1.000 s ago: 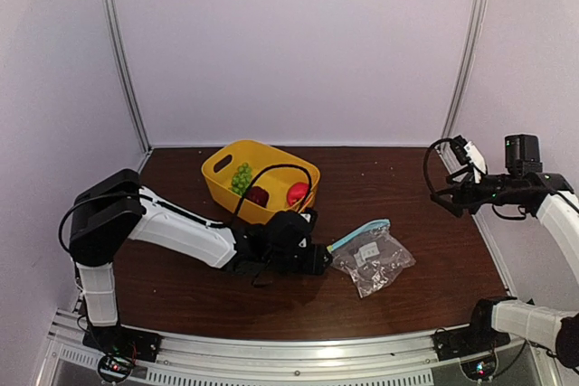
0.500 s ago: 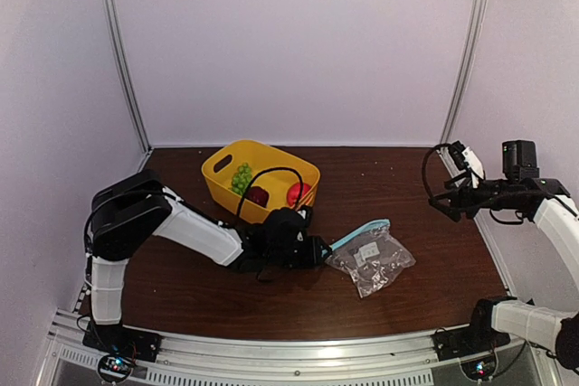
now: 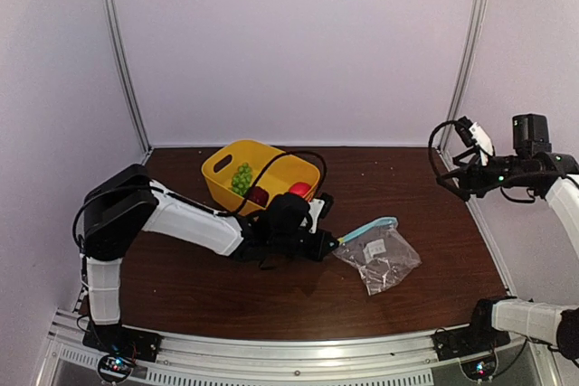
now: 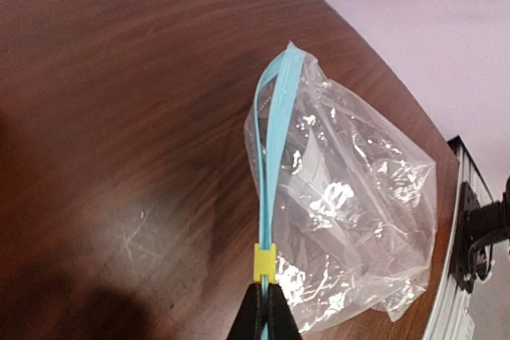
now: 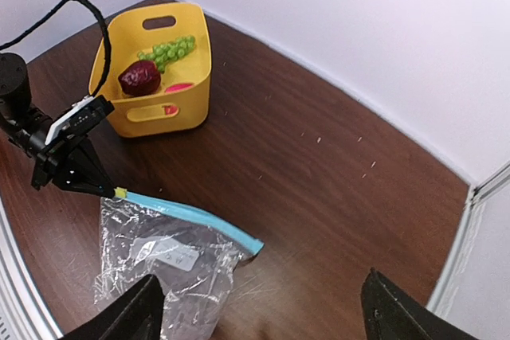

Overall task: Place the food in the zip-top bag and seal the zipper
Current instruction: Pick up the zipper food storage bag at the center of the board, then pass from the left arm to the right

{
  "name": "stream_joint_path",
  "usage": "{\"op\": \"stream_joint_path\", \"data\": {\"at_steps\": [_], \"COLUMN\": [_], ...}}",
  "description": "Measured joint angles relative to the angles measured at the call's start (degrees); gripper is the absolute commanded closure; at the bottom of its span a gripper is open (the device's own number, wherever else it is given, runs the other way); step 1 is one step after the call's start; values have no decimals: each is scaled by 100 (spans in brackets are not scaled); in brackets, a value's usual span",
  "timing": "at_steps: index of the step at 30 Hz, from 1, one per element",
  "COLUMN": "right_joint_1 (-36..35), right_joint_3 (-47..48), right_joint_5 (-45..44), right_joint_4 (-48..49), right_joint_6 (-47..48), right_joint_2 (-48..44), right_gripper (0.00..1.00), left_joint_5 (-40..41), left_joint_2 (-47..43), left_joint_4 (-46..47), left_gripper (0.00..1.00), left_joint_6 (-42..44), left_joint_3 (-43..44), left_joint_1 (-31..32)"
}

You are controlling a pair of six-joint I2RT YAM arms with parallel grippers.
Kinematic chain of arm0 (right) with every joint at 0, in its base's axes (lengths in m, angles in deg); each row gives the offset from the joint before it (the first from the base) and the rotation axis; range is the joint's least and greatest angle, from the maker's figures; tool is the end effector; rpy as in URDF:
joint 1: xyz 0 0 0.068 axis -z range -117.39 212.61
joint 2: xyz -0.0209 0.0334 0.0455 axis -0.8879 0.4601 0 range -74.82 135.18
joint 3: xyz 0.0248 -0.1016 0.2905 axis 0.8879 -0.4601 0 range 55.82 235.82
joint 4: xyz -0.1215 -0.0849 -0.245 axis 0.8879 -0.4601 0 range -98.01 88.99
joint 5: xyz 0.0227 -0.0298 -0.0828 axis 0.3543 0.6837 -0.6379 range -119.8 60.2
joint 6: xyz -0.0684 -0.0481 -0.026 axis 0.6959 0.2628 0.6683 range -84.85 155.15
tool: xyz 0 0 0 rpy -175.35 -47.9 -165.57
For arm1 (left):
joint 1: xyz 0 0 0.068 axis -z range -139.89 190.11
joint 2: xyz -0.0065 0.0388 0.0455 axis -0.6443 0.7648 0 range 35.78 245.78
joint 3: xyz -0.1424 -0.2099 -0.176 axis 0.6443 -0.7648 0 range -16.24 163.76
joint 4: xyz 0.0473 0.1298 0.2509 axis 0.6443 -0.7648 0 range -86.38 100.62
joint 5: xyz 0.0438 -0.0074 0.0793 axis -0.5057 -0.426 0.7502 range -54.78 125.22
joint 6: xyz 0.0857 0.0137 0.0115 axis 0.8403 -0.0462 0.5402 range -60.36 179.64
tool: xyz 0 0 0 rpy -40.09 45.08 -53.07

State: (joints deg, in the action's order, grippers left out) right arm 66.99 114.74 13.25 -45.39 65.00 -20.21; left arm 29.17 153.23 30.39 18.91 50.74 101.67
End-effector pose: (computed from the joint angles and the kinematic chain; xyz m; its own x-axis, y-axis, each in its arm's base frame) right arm 0.2153 0.0368 0.3549 -0.3254 -0.3398 -0.8824 -0.7228 0.6911 0.0004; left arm 0.2346 -0.4503 0.1321 -0.7831 0.0831 -0.6164 0.5365 0.5916 -0.6019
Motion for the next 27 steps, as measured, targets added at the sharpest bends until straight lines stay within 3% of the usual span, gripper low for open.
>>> {"op": "stream_joint_path", "data": {"at_steps": [4,8,14,17,22,27], "right_joint_1": [0,0,0,0,-94,-667], "right_joint_3": [1239,1626,1266,1233,1316,1191], "right_joint_5": [-136,-131,-98,-52,157,61], "right_joint_4": [-376,-555,-708,-822,-1478,-2323], "right_joint_6": [317,461,494,684,1648,2688], "right_joint_2": [216,332,352,345,455,726], "right_gripper": [14,14,15,20,30,37], "left_joint_5": [-87,-149,-240,-264,-138,-39], "left_joint_2": [-455,-896,-1145,-1145,-1154,-1331], "left_joint_4": [-813,-1086,-1064,-1250,-1480,-1421], "left_gripper": [100,100,100,100,100,100], "left_joint_6": [1561,2503,3115,3923,5368,6043], "left_joint_3": [859,1458,1045,678,444,208], "left_joint_1": [7,15,98,297,822,964]}}
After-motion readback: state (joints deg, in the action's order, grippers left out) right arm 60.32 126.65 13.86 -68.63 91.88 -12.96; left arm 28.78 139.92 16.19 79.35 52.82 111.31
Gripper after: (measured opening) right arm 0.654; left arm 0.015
